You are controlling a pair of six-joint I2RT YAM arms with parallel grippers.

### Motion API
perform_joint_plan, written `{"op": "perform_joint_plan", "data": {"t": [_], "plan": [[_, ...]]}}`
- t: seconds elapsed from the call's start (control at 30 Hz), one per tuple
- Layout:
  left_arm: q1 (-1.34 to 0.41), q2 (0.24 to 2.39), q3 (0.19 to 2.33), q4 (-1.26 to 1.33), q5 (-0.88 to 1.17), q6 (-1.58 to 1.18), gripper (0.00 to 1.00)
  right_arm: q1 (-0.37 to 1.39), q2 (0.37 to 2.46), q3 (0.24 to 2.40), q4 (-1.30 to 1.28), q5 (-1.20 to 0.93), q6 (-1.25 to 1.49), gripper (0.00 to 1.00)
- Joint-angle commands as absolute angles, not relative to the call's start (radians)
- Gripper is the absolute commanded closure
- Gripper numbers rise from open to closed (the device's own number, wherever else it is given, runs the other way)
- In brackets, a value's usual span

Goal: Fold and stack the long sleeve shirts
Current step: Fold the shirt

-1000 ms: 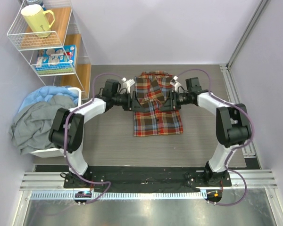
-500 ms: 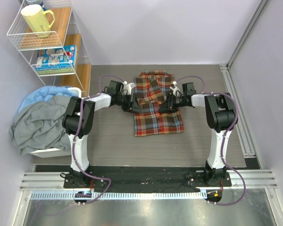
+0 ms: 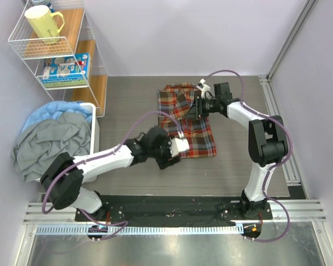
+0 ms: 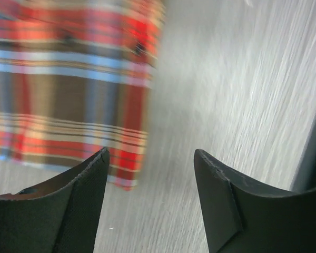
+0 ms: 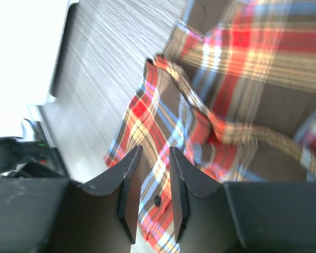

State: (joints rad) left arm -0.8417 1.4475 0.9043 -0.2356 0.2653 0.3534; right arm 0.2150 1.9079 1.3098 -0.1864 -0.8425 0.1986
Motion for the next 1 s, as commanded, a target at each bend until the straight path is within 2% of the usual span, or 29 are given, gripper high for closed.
{"op": "perform_joint_plan", "data": {"t": [0.0,0.2,0.33,0.5,0.6,0.63,0.7,0.9,0.97], "plan": [[-0.943,1.5,0.848,-0.117,-0.003,0.532,0.36,0.265,1.965,1.399,-0.301,-0.759,0.031,0.69],[-1.071,1.609,0.807,0.093,-0.112,0.61,0.44,0.272,2.074,1.436,-0.325,-0.69,-0.075,0.7],[-1.089,1.695,0.756,0.22,-0.195,0.69,0.49,0.272,2.132,1.445,-0.356,-0.658,-0.124,0.71],[-1.089,1.793,0.772,0.238,-0.264,0.732,0.57,0.275,2.168,1.46,-0.379,-0.667,-0.133,0.72],[-1.088,1.79,0.772,0.236,-0.279,0.736,0.74,0.278,2.169,1.459,-0.399,-0.672,-0.141,0.73],[-1.088,1.778,0.776,0.221,-0.276,0.732,0.88,0.278,2.168,1.453,-0.413,-0.676,-0.149,0.73],[-1.086,1.743,0.807,0.123,-0.238,0.686,0.98,0.284,2.149,1.436,-0.416,-0.687,-0.155,0.72],[-1.088,1.539,0.96,-0.335,0.067,0.545,1.0,0.33,2.002,1.345,-0.429,-0.745,-0.141,0.72],[-1.088,1.497,1.006,-0.446,0.191,0.497,1.0,0.333,1.95,1.33,-0.436,-0.768,-0.111,0.66]]}}
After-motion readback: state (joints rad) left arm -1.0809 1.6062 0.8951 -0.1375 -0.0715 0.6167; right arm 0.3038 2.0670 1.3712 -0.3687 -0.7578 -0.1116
